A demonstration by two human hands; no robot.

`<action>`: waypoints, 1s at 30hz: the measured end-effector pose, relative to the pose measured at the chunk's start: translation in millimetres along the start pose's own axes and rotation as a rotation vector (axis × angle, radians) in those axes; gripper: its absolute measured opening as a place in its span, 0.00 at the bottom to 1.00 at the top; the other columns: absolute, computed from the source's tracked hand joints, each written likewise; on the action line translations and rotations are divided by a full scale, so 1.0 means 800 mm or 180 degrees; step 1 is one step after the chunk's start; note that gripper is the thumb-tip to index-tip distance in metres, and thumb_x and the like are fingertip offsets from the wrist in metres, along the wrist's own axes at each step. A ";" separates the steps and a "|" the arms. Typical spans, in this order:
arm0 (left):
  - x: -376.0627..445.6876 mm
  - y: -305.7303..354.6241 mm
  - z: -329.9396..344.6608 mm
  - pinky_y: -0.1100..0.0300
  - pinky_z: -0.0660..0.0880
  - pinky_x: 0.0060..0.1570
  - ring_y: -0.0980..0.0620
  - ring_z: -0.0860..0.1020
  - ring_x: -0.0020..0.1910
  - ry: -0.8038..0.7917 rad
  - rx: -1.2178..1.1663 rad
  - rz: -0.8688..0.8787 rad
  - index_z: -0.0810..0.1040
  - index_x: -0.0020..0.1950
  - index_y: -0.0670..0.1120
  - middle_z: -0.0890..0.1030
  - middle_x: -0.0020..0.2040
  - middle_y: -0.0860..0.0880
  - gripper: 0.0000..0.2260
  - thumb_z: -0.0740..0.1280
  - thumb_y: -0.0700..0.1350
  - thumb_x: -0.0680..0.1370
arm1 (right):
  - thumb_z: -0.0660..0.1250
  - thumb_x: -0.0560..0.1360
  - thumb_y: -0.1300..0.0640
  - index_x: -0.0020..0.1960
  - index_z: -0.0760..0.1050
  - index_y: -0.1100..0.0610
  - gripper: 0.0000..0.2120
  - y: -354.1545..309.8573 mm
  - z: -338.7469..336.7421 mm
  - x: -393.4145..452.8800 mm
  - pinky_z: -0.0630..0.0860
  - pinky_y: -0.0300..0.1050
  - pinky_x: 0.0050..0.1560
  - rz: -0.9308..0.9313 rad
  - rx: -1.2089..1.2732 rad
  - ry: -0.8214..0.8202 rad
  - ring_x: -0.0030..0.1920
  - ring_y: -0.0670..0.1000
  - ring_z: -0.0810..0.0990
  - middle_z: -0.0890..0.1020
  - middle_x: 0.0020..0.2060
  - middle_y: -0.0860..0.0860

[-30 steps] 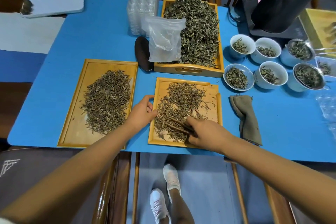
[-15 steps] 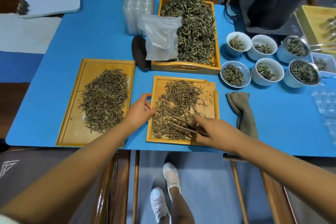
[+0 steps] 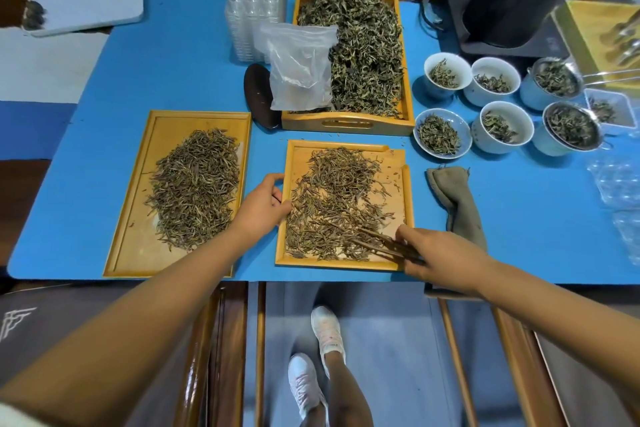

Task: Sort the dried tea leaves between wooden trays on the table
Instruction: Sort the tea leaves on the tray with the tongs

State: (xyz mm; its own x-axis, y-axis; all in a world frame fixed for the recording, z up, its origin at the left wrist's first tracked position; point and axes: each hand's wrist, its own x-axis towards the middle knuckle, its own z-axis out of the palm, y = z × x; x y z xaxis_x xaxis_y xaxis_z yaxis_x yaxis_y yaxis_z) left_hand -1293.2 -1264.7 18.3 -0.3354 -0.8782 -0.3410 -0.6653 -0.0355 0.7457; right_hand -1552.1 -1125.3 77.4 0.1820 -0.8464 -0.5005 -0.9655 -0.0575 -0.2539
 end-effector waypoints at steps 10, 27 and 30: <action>0.001 -0.001 0.001 0.71 0.69 0.29 0.56 0.73 0.31 0.0003 0.0041 0.0013 0.63 0.71 0.44 0.72 0.38 0.51 0.24 0.65 0.39 0.77 | 0.61 0.75 0.50 0.57 0.63 0.52 0.14 0.007 -0.001 -0.014 0.70 0.43 0.38 -0.0008 -0.0253 0.0015 0.44 0.52 0.77 0.77 0.52 0.52; 0.000 -0.001 0.000 0.67 0.70 0.33 0.54 0.74 0.33 0.0003 -0.0029 0.0033 0.63 0.71 0.44 0.72 0.39 0.50 0.24 0.65 0.39 0.77 | 0.62 0.73 0.48 0.48 0.56 0.48 0.14 0.033 0.002 -0.046 0.68 0.43 0.34 0.0383 -0.0307 -0.0109 0.37 0.50 0.70 0.77 0.49 0.50; 0.000 -0.001 0.000 0.67 0.70 0.33 0.53 0.73 0.33 -0.0004 -0.0048 0.0021 0.63 0.71 0.44 0.72 0.39 0.50 0.24 0.65 0.39 0.77 | 0.62 0.74 0.50 0.50 0.59 0.49 0.12 0.030 -0.001 -0.043 0.68 0.44 0.34 0.0385 -0.0230 0.0009 0.37 0.50 0.70 0.77 0.48 0.50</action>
State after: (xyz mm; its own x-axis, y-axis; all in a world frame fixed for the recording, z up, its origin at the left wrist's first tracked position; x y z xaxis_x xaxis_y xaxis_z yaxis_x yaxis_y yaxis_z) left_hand -1292.5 -1264.7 17.6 -0.3406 -0.8778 -0.3369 -0.6531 -0.0369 0.7564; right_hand -1581.8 -1098.2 89.0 0.0630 -0.8509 -0.5215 -0.9913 0.0073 -0.1316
